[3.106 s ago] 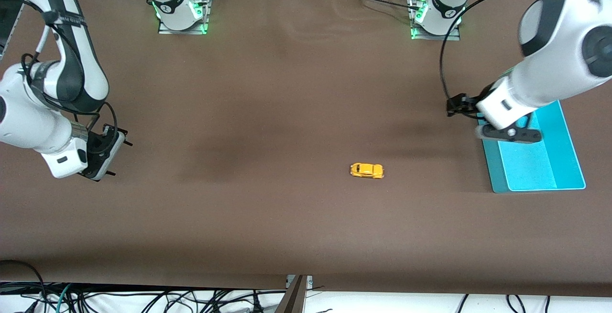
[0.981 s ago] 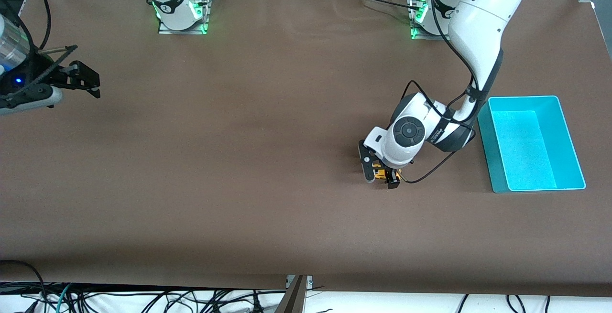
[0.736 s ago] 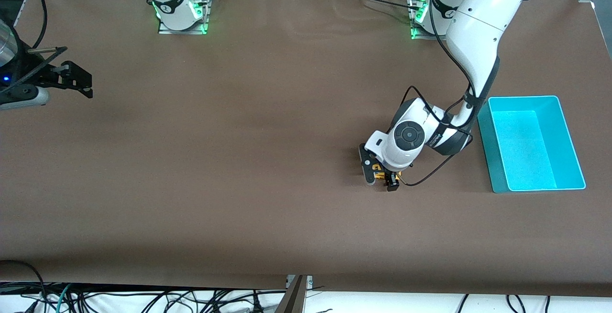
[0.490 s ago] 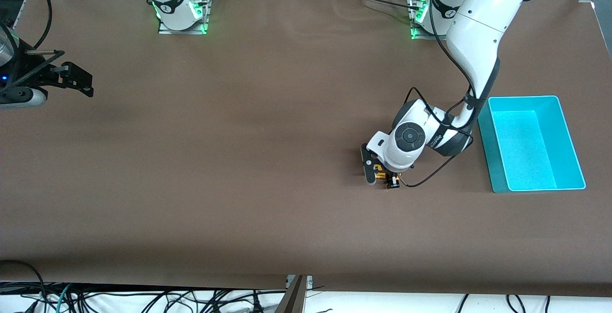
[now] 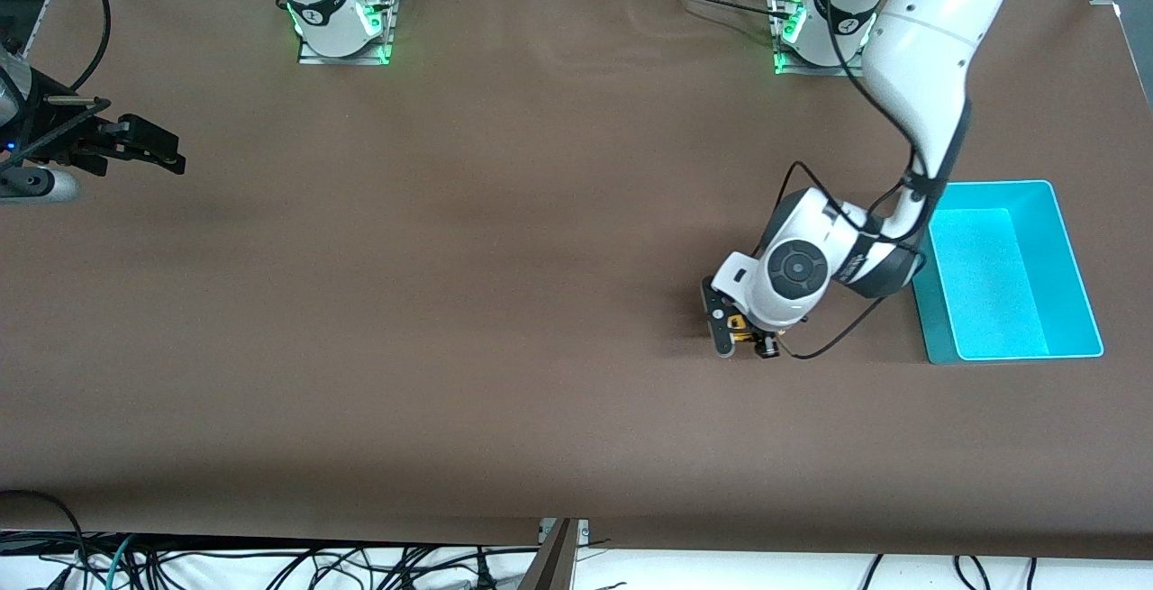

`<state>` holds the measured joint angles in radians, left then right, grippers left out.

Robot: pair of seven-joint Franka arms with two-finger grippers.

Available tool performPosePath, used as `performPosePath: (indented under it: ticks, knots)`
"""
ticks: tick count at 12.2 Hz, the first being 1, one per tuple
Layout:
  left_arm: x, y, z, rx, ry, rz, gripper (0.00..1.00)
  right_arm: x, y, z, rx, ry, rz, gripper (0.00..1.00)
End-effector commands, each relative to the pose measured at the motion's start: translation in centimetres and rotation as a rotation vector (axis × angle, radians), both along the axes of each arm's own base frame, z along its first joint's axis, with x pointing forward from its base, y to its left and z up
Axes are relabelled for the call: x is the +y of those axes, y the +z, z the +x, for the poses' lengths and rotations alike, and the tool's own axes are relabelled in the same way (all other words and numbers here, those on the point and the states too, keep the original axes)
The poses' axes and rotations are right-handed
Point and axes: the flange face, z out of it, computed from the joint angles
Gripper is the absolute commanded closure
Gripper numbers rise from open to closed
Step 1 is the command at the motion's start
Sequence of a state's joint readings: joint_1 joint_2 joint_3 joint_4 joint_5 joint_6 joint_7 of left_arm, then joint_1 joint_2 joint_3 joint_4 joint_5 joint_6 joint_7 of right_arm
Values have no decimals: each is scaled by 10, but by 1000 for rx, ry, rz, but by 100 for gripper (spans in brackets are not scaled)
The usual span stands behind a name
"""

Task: Wind and store yellow beetle car
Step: 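Carry the held car with the left gripper over the cyan tray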

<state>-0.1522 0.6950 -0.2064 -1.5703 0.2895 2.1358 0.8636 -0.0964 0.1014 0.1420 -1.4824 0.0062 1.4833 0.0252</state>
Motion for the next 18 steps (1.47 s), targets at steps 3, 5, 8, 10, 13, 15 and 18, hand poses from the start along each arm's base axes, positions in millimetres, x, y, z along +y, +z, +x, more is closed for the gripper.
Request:
performPosePath:
  ticks: [3, 5, 8, 10, 13, 15, 18]
  knots:
    - [95, 72, 3, 94, 18, 41, 82, -3, -7, 6, 1, -10, 7, 0]
    - [133, 85, 3, 136, 9, 46, 82, -7, -9, 7, 2, -14, -8, 0]
    - [205, 101, -4, 220, -24, 41, 83, -13, -14, 12, -1, -22, -12, 0]
    - [250, 101, -7, 252, -42, 19, 83, -11, -13, 14, -9, -19, -12, 0]
    - [317, 90, -17, 282, -56, -12, 85, -10, -13, 14, -9, -24, -12, 0]
    - [353, 84, -24, 287, -55, -26, 86, -12, -13, 14, -9, -22, -12, 0]
    - [395, 46, -25, 237, -37, -56, 86, -16, -13, 14, -9, -25, -12, 0]
